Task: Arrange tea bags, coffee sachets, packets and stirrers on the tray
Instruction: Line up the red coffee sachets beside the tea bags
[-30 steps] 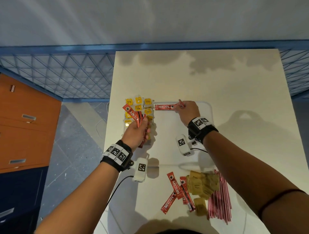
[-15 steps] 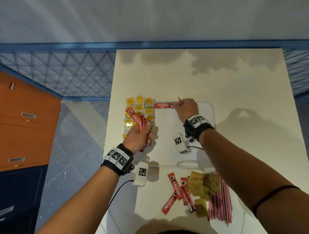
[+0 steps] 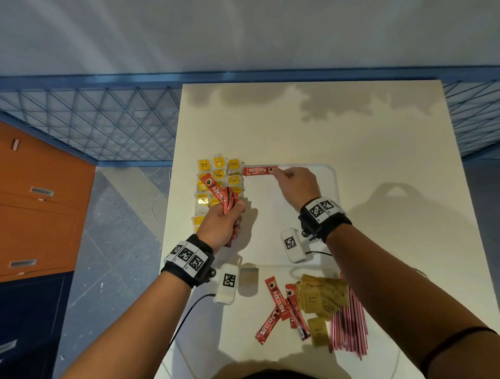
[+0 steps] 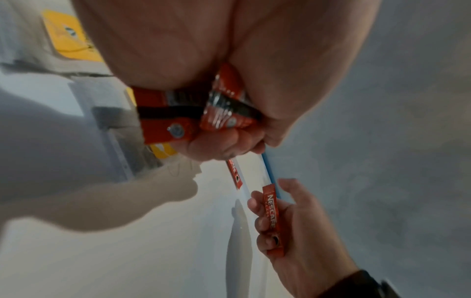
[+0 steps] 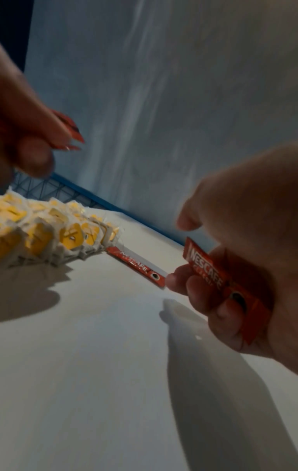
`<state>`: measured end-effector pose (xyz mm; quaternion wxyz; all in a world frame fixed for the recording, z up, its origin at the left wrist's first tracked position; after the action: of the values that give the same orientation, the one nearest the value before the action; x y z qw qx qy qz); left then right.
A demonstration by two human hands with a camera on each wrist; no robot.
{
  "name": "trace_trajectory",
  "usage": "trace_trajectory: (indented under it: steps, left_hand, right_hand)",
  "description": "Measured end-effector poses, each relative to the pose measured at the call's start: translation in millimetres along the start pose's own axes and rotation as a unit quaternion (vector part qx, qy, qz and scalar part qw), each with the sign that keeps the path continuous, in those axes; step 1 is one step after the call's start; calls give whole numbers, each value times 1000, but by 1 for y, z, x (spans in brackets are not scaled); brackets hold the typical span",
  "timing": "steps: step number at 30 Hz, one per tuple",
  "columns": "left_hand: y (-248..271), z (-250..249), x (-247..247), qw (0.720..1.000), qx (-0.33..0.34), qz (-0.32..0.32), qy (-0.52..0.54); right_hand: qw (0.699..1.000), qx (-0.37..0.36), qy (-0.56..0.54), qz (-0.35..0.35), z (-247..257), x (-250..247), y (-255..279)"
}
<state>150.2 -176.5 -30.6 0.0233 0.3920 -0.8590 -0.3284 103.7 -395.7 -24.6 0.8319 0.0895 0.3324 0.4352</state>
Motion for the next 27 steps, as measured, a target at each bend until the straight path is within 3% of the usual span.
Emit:
trace_trajectory:
  steps: [4, 13, 21, 27]
  left_hand:
    - [7, -5, 7, 1000, -1, -4, -1]
    - [24, -11, 26, 999, 36, -6, -18]
    - [35, -9, 42, 998, 47, 4, -39]
    - [39, -7, 43, 998, 48, -13, -27]
  right_hand:
    - [995, 14, -92, 46, -11, 2, 22]
    - [980, -69, -128, 134, -20, -2, 77]
    - [972, -90, -135, 172, -29, -10, 103]
    - [970, -29, -151, 189, -43, -14, 109]
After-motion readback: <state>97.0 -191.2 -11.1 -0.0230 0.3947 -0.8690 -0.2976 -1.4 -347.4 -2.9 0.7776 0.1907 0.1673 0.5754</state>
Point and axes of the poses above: each hand's wrist, its own y-axis away from the middle knuckle, its own x-axis out of the palm, z = x × y, the point moved 7 cm from there along -y, towards the middle knuckle, and after that the axes turned 9 degrees about -y, right-handed, at the moved point
